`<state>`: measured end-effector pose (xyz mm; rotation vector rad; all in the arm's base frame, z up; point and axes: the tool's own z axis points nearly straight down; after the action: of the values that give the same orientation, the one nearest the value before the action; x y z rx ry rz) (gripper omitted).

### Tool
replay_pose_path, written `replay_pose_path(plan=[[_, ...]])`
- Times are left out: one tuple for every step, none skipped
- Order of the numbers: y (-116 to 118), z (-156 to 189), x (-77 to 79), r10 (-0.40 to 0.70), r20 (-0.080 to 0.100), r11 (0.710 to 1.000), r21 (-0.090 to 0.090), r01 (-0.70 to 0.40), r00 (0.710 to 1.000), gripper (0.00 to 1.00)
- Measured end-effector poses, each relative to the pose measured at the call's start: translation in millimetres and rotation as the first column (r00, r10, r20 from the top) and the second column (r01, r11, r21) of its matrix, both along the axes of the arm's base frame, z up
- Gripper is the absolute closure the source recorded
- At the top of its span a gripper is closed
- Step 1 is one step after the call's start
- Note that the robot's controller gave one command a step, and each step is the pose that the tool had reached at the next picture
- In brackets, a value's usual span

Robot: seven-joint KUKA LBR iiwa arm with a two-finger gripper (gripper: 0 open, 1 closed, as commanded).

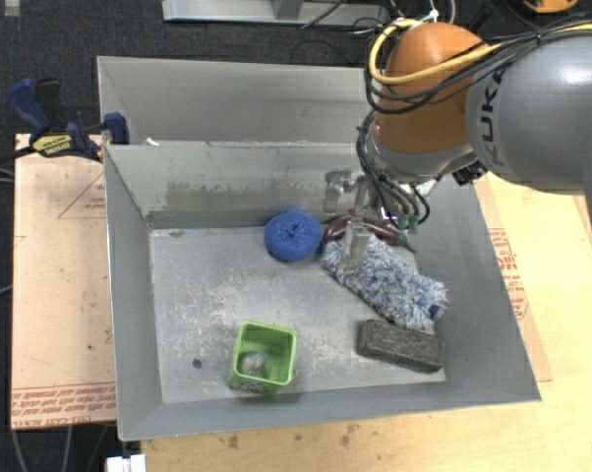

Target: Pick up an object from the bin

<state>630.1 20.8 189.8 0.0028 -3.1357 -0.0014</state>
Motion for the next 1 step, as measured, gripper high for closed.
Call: replay_pose_path(plan=[[-0.1,5.2,1.3,-0.001,0.008,1.000,0.000,0.001,1.000,0.00]])
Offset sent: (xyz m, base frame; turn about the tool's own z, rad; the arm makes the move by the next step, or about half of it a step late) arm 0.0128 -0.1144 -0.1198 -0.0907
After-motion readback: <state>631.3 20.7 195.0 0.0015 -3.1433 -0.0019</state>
